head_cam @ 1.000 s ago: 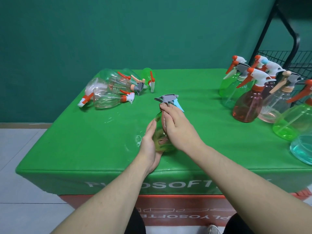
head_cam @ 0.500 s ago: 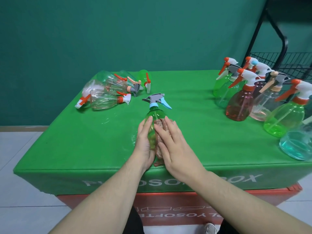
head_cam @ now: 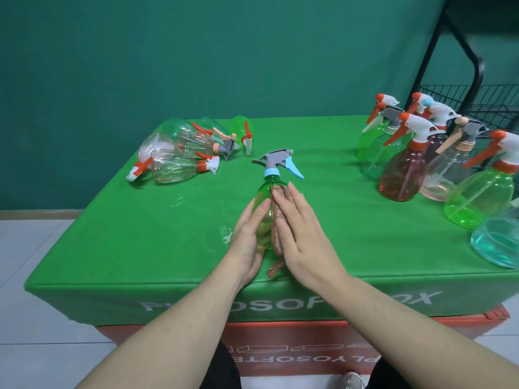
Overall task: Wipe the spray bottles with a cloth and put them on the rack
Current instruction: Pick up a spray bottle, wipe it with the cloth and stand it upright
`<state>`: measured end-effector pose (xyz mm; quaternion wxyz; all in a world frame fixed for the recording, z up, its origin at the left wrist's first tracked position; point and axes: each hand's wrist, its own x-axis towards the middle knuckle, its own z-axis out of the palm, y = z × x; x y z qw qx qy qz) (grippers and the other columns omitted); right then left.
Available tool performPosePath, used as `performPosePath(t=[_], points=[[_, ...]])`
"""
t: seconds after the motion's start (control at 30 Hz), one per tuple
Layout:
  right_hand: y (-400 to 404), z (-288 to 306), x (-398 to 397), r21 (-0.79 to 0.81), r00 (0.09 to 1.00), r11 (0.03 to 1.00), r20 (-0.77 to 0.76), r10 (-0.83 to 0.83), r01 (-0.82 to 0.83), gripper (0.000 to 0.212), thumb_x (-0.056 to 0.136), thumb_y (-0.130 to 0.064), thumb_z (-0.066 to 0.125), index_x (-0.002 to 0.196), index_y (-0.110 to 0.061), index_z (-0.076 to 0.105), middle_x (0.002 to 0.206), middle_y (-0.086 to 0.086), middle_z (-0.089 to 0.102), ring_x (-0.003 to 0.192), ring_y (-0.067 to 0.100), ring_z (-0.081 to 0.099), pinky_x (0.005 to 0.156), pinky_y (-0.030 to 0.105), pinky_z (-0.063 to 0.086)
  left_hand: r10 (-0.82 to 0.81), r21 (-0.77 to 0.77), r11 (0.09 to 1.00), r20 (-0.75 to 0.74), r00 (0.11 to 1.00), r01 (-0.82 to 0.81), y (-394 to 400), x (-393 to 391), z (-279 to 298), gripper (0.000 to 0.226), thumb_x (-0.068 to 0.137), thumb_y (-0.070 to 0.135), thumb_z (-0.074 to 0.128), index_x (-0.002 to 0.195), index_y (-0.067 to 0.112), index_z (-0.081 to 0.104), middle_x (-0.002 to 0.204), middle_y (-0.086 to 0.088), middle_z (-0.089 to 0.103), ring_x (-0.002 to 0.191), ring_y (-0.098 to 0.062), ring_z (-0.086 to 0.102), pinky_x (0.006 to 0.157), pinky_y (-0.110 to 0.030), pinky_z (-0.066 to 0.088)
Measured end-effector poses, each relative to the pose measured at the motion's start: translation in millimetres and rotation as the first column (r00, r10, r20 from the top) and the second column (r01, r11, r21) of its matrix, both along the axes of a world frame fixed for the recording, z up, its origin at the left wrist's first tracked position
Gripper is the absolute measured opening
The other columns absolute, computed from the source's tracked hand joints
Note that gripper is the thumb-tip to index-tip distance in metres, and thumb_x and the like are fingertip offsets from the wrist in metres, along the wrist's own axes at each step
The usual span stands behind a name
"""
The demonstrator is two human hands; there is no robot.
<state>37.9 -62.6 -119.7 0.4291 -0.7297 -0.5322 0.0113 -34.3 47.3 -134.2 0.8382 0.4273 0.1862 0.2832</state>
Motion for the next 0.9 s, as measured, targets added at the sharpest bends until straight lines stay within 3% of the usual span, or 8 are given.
performPosePath(t=[0.07, 0.13, 0.23, 0.4, 0.53, 0.63, 0.77, 0.9], points=[[5.9, 7.4, 6.8, 0.005, 1.000, 1.000, 0.019, -0.019, 0.019, 0.051, 0.105, -0.037, 0.032, 0.156, -0.032, 0.033, 0.167, -0.006, 0.019, 0.154, 0.004, 0.012, 0.127, 0.031, 0.012, -0.037, 0.020, 0.999, -0.020, 0.999, 0.038, -2.1, -1.0, 2.6, 0.062, 0.084, 0.038, 0.075, 0.141, 0.019, 0.058, 0.127, -0.011, 0.072, 0.103, -0.024, 0.073, 0.073, -0.033, 0.059], [12.1, 13.5, 13.3, -0.028, 0.999, 0.999, 0.045, -0.027, 0.028, 0.053, 0.105, -0.040, 0.031, 0.156, -0.031, 0.034, 0.167, -0.006, 0.022, 0.152, 0.002, 0.015, 0.125, 0.023, 0.011, -0.054, 0.028, 0.998, -0.040, 0.998, 0.055, -3.1, -2.4, 3.8, 0.054, 0.086, 0.039, 0.068, 0.137, 0.024, 0.062, 0.117, -0.008, 0.075, 0.092, -0.023, 0.072, 0.071, -0.032, 0.052], [22.1, 19.6, 18.8, -0.055, 0.999, 0.998, 0.045, -0.012, 0.015, 0.053, 0.105, -0.042, 0.030, 0.156, -0.031, 0.035, 0.166, -0.006, 0.025, 0.152, 0.004, 0.018, 0.124, 0.026, 0.015, -0.059, 0.048, 0.997, -0.056, 0.997, 0.062, -2.6, -2.2, 5.0, 0.051, 0.085, 0.040, 0.072, 0.134, 0.028, 0.063, 0.102, -0.004, 0.075, 0.079, -0.018, 0.064, 0.066, -0.031, 0.038], [40.2, 32.1, 25.7, -0.074, 0.995, 0.997, -0.091, -0.045, 0.038, 0.048, 0.108, -0.034, 0.037, 0.156, -0.030, 0.038, 0.162, -0.005, 0.035, 0.149, 0.007, 0.029, 0.123, 0.033, 0.025, -0.047, 0.048, 0.998, -0.045, 0.998, 0.050, 0.0, -0.9, 3.0, 0.052, 0.084, 0.033, 0.071, 0.134, 0.022, 0.063, 0.109, -0.009, 0.074, 0.090, -0.021, 0.067, 0.079, -0.037, 0.052], [47.3, 34.6, 29.8, -0.113, 0.966, 0.990, -0.234, -0.111, 0.086, 0.047, 0.108, -0.040, 0.034, 0.154, -0.035, 0.039, 0.155, -0.006, 0.045, 0.141, 0.009, 0.040, 0.119, 0.035, 0.030, -0.041, 0.039, 0.998, -0.042, 0.998, 0.043, 0.3, -0.6, 2.4, 0.047, 0.087, 0.033, 0.067, 0.132, 0.020, 0.066, 0.109, -0.009, 0.073, 0.090, -0.024, 0.068, 0.080, -0.040, 0.056], [42.0, 31.1, 22.2, -0.084, 0.977, 0.993, -0.193, -0.093, 0.078, 0.045, 0.109, -0.037, 0.034, 0.153, -0.031, 0.041, 0.153, -0.006, 0.046, 0.138, 0.007, 0.041, 0.116, 0.032, 0.032, -0.003, 0.027, 1.000, -0.026, 1.000, 0.003, -1.1, 0.1, 1.5, 0.041, 0.087, 0.035, 0.066, 0.126, 0.022, 0.069, 0.108, -0.009, 0.073, 0.086, -0.021, 0.069, 0.074, -0.034, 0.057], [27.9, 18.3, 13.6, -0.021, 0.997, 0.999, -0.071, -0.034, 0.033, 0.048, 0.108, -0.032, 0.031, 0.154, -0.021, 0.039, 0.158, -0.003, 0.038, 0.145, 0.006, 0.033, 0.121, 0.031, 0.028, 0.055, 0.041, 0.998, -0.042, 0.998, -0.053, -3.8, 1.6, 1.7, 0.045, 0.094, 0.035, 0.061, 0.138, 0.026, 0.059, 0.114, -0.003, 0.075, 0.089, -0.017, 0.072, 0.070, -0.029, 0.056], [13.3, 0.7, 5.5, -0.058, 0.998, 0.998, 0.055, 0.001, 0.003, 0.054, 0.106, -0.038, 0.024, 0.158, -0.023, 0.029, 0.167, 0.000, 0.021, 0.154, 0.007, 0.014, 0.126, 0.032, 0.017, 0.092, 0.005, 0.996, -0.033, 0.995, -0.092, -5.6, 2.7, 3.3, 0.033, 0.107, 0.032, 0.046, 0.140, 0.034, 0.052, 0.124, -0.002, 0.074, 0.104, -0.022, 0.074, 0.082, -0.035, 0.058]])
